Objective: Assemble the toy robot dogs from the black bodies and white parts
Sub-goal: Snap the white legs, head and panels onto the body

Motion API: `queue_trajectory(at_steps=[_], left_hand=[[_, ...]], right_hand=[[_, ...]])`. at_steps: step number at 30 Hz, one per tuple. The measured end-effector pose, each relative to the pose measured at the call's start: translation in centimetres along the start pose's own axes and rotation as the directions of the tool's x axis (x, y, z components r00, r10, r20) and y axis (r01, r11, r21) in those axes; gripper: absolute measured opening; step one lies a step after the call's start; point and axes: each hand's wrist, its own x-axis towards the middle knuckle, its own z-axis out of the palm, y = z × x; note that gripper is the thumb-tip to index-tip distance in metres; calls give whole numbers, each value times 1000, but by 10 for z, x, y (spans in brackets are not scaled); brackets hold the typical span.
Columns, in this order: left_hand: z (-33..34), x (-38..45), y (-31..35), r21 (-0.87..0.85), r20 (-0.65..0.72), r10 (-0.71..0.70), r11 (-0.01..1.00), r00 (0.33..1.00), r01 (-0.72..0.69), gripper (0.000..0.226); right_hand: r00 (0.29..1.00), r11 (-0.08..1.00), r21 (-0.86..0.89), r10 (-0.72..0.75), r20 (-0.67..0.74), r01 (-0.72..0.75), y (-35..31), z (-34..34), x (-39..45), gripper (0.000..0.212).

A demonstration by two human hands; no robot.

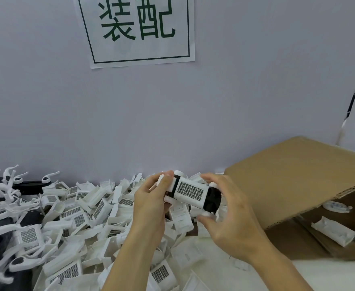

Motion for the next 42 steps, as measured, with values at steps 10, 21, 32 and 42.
queue_trajectory(at_steps=[10,21,32,42], left_hand=[[3,-1,-4,148,117,56,986,992,-74,34],[16,-13,0,180,403,207,937,892,-299,28],[19,-16,1,217,392,262,905,882,-366,29],[20,-14,1,280,306,324,868,895,-410,18]], right_hand=[[878,703,618,477,-43,-352,8,-9,7,31],[633,135,805,697,338,-578,4,-12,3,54],[631,121,819,703,328,-561,9,-9,4,51],[522,-127,690,560,643,-713,6,0,1,61]])
